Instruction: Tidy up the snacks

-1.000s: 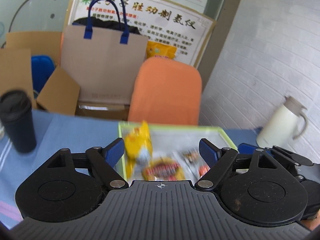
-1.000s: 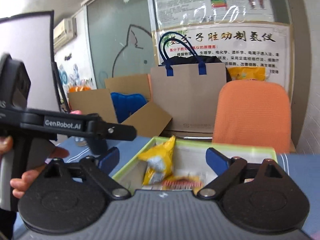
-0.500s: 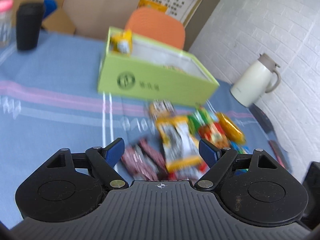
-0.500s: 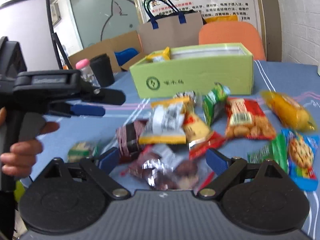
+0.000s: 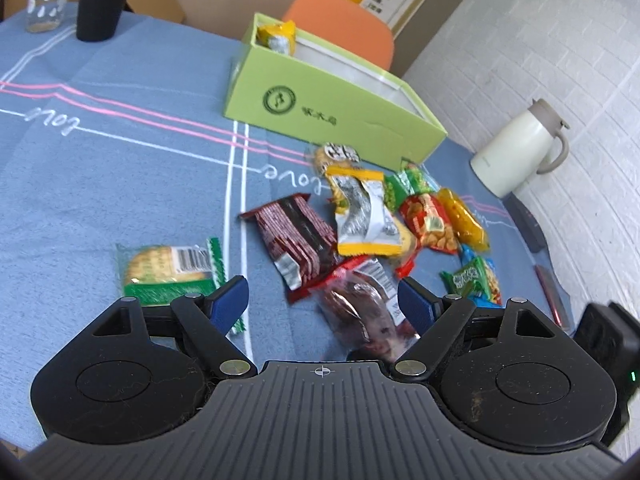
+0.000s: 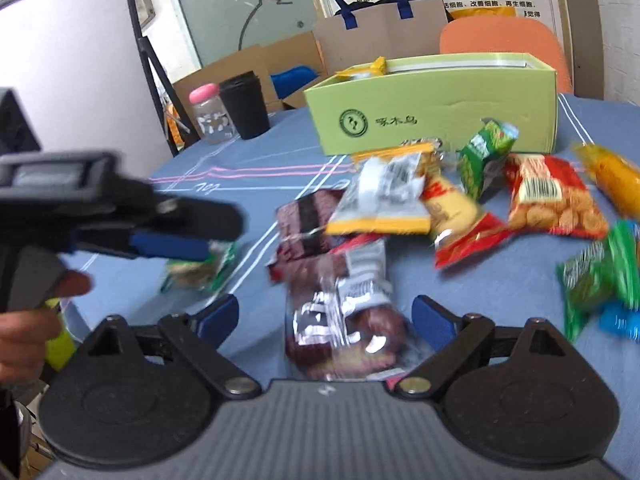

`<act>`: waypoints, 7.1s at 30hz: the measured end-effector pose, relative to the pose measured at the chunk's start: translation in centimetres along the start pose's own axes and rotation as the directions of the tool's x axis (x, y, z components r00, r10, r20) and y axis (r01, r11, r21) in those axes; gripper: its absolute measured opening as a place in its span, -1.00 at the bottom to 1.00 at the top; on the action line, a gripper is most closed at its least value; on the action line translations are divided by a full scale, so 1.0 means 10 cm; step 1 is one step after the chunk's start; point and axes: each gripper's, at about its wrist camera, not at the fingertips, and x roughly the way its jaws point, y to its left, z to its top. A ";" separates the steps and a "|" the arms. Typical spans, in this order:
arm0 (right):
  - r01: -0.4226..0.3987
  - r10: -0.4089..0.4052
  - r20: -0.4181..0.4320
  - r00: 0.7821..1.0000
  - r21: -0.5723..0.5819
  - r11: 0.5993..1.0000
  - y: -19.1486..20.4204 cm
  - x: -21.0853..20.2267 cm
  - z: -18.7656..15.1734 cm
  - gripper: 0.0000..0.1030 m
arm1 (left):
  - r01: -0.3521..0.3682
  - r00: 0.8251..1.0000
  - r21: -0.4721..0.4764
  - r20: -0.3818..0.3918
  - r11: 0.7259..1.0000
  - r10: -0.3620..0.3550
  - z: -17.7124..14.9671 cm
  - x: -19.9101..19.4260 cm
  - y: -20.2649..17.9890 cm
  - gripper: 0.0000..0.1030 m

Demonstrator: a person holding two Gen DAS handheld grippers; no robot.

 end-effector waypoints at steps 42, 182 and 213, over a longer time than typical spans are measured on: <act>0.117 -0.111 0.055 0.992 -0.116 0.986 0.26 -0.28 -0.10 0.22 | 0.040 0.993 0.082 -0.118 0.996 -0.030 -0.25 0.28 -0.47 -0.51; 0.106 -0.087 0.199 0.976 -0.090 0.990 -0.16 0.24 1.02 0.81 | -0.035 0.987 -0.018 0.155 0.999 0.037 1.07 0.37 0.07 0.04; 0.026 -0.023 0.042 0.999 -0.068 0.997 0.13 0.52 0.47 0.82 | 0.110 0.985 -0.063 -0.125 0.992 -0.117 0.56 0.81 0.16 -0.64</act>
